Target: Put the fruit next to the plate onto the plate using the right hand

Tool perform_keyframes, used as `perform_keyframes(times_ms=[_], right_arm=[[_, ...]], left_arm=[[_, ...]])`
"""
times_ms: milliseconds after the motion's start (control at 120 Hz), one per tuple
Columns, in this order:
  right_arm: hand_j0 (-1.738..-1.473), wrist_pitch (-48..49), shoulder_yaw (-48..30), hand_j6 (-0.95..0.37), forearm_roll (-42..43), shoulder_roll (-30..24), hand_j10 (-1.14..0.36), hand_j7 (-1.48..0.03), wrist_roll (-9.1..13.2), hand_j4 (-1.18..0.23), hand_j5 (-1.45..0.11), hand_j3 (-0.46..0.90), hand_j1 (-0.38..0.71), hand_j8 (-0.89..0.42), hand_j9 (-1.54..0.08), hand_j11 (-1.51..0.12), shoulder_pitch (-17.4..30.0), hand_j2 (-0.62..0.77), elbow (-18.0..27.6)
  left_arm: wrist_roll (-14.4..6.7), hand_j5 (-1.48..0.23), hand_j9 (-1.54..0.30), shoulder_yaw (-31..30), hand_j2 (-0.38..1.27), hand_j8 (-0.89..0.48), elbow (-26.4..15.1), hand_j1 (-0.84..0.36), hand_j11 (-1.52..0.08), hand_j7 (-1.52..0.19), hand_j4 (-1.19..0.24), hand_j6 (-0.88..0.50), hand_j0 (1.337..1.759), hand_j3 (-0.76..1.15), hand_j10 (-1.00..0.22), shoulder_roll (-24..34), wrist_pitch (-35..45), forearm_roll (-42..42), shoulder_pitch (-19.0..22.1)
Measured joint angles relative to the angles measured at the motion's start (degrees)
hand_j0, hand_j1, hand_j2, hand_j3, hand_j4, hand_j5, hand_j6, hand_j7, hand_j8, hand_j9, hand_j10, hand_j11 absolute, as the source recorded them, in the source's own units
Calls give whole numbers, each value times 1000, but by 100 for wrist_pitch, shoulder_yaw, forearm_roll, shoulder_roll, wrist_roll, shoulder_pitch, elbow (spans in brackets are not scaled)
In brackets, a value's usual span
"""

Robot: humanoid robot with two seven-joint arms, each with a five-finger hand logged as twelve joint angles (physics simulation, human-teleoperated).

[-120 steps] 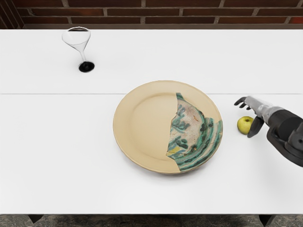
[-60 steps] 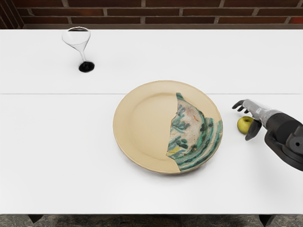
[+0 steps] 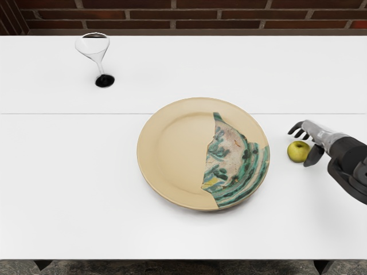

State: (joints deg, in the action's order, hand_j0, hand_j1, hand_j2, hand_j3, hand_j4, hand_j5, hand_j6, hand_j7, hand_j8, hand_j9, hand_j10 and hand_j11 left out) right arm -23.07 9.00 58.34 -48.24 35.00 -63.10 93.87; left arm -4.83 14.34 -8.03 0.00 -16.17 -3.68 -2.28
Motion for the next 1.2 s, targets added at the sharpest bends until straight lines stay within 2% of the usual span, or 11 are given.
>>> perform_keyframes(times_ms=[942, 1200], right_arm=[[-1658, -5, 3, -470, 7, 66, -470, -604, 6, -468, -605, 0, 205, -474, -603, -602, 21, -56, 38], [-1654, -57, 4, -462, 45, 141, -510, -644, 15, -518, -626, -1, 235, -438, -643, -639, 52, -38, 40]], left_arm=[[0, 0, 0, 16, 0, 0, 2, 349, 0, 0, 0, 0, 1658, 0, 0, 0, 0, -1, 44], [0, 0, 0, 17, 0, 0, -1, 349, 0, 0, 0, 0, 1658, 0, 0, 0, 0, 0, 44]])
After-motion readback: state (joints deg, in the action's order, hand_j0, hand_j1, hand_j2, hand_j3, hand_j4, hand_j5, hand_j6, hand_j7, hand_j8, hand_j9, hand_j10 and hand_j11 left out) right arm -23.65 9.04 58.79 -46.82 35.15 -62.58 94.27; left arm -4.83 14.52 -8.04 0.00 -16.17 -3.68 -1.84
